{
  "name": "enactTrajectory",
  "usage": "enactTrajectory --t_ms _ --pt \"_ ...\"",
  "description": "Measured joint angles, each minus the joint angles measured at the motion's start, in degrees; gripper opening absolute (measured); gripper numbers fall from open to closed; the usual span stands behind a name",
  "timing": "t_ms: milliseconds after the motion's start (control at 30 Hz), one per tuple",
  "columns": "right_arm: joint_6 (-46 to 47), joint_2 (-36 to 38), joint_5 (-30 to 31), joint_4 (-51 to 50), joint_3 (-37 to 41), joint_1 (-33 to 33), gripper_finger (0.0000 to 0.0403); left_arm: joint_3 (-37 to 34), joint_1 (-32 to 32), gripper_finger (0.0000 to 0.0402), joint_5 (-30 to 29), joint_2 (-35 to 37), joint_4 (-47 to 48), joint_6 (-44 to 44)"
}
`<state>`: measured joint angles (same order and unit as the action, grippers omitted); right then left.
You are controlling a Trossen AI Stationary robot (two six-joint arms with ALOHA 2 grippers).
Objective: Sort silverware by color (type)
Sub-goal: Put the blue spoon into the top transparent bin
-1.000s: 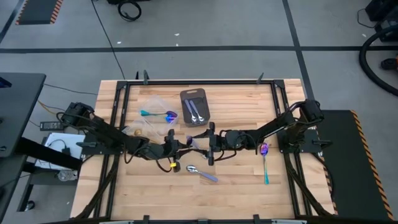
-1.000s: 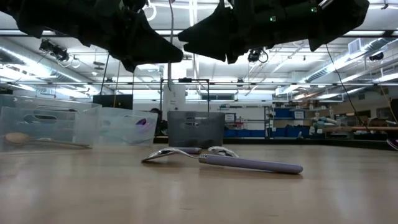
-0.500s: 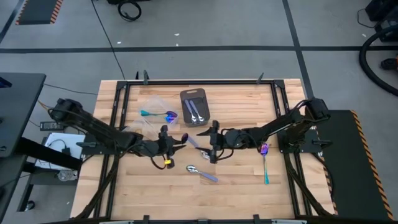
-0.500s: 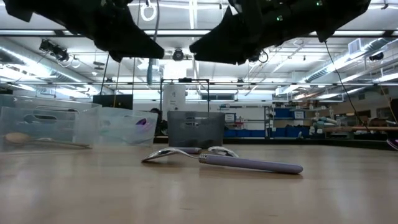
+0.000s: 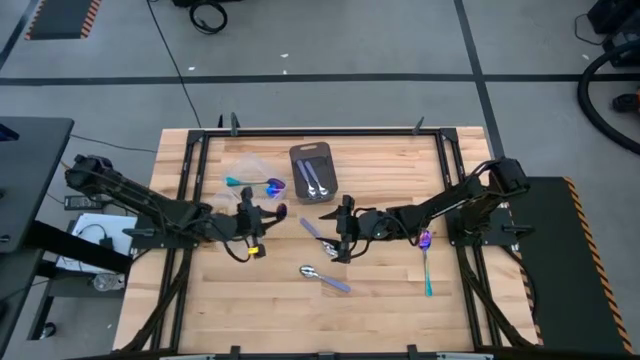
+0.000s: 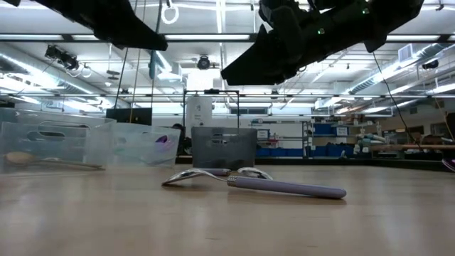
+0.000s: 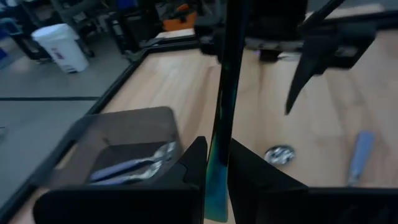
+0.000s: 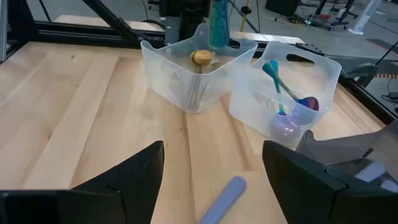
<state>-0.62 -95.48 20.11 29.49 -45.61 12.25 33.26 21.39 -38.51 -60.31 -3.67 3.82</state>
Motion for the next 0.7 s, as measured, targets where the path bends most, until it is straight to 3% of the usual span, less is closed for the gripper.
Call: enactTrajectory --t_ms 400,700 --pt "0.07 0.0 -0.78 0.15 -0.01 0.0 0.0281 0.02 -2.6 0.0044 -8.78 5.8 15.53 -4.54" --pt "-0.68 0.0 -2.27 -0.17 -0.01 0.02 0.0281 0.02 -10.6 0.0044 -11.07 5.73 28.83 -6.47"
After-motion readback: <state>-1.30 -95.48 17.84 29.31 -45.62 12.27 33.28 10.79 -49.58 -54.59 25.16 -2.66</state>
